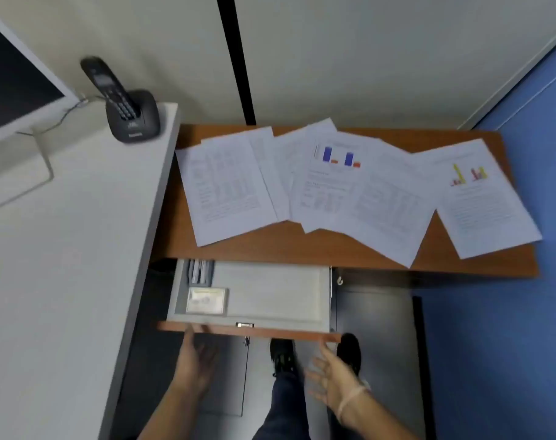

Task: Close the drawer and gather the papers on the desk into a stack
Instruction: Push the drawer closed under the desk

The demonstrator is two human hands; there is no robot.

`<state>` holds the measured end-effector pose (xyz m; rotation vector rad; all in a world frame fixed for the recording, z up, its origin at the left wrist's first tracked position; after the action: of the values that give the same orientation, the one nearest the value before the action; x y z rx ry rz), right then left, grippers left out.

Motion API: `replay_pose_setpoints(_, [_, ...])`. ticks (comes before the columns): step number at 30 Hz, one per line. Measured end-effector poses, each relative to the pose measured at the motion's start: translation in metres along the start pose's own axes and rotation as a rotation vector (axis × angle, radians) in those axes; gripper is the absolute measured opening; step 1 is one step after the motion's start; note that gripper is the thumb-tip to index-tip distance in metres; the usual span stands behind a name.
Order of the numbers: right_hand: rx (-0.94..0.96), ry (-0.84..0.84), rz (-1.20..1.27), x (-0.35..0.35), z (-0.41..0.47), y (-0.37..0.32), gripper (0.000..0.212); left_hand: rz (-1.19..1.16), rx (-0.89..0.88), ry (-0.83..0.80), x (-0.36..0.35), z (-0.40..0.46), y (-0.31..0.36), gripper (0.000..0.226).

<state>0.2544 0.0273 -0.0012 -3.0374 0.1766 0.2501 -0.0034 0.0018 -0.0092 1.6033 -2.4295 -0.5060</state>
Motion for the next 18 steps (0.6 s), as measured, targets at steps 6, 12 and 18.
replay_pose_setpoints(6, [0.092,-0.010,0.311,-0.015,0.032,-0.017,0.069,-0.088,0.000,0.062,-0.034,0.020,0.011,0.068])
replay_pose_setpoints(12, [0.121,0.096,0.380,-0.030,0.041,-0.044,0.063,-0.105,-0.039,0.127,-0.054,0.033,0.013,0.075])
replay_pose_setpoints(18, [0.171,0.091,0.418,-0.042,0.048,-0.103,0.063,-0.170,-0.145,0.113,-0.100,0.039,0.026,0.063])
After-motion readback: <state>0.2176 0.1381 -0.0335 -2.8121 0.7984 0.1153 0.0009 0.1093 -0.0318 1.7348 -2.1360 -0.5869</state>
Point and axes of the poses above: each hand's wrist, its own z-axis towards the middle knuckle, its own x-axis out of the back of the hand, y = z × x, the point moved 1 cm from there along z, towards the middle knuckle, and after that the axes turned 9 degrees about -z, right-handed, at the moved point
